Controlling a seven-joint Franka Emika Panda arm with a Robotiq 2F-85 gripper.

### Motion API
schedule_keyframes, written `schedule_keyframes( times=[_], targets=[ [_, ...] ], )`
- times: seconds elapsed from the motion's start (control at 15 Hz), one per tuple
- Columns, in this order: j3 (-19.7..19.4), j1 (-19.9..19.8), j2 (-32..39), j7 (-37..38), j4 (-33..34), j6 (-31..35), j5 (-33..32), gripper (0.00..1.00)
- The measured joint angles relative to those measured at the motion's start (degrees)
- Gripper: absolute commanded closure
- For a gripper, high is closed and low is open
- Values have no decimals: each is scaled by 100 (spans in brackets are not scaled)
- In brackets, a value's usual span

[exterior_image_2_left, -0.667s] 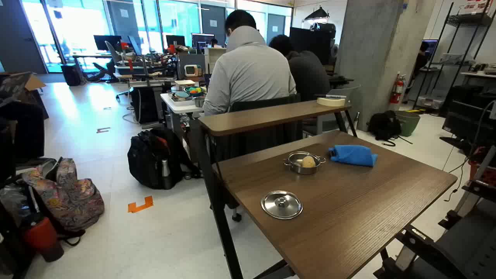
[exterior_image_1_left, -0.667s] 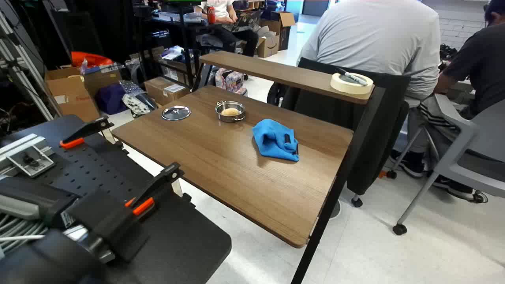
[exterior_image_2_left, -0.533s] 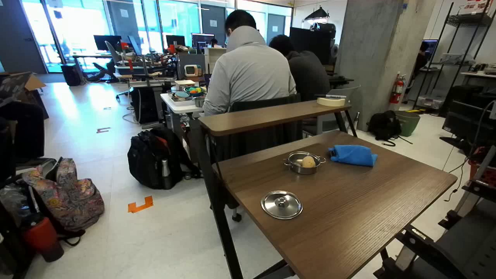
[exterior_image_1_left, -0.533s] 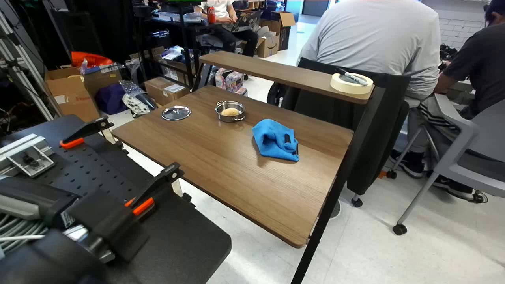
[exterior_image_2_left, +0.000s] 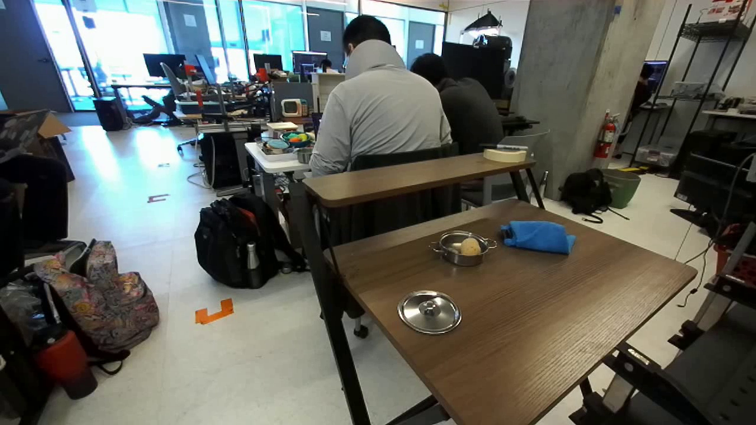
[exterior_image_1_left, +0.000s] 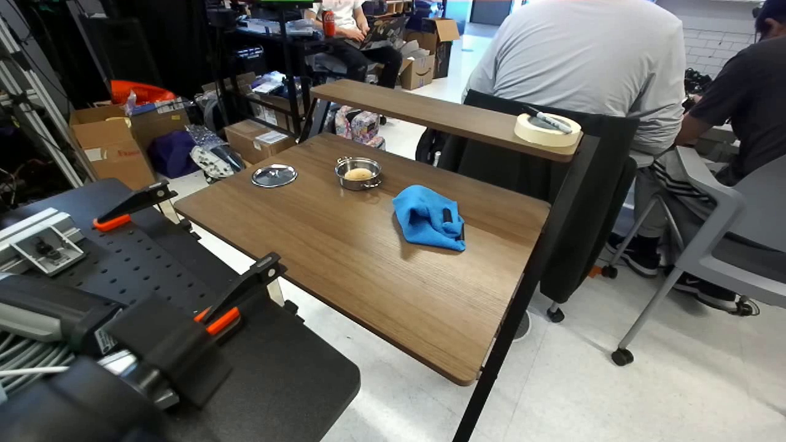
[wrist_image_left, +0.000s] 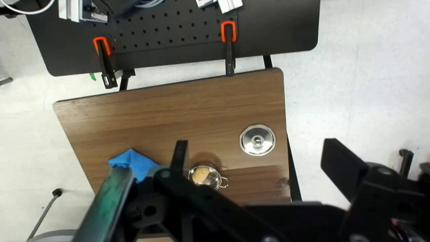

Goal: Move the blue towel to the left

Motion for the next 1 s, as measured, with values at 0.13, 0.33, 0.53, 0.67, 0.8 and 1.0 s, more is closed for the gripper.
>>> schedule_keyframes(
  times=[0.13,0.33,0.53,0.67,0.8,1.0],
  targets=[
    [-73,-253,176,46,0,353,-62,0],
    [-225,-664,649,84,49,981,-283,0],
    [-422,-1007,1337,105,232,1553,-566,0],
    [-605,-1153,1868,106,439,1801,-703,0],
    [-814,-1246,2428,106,698,1978,-761,0],
    [-1166,-1309,3256,156,1178,2090,-840,0]
  ],
)
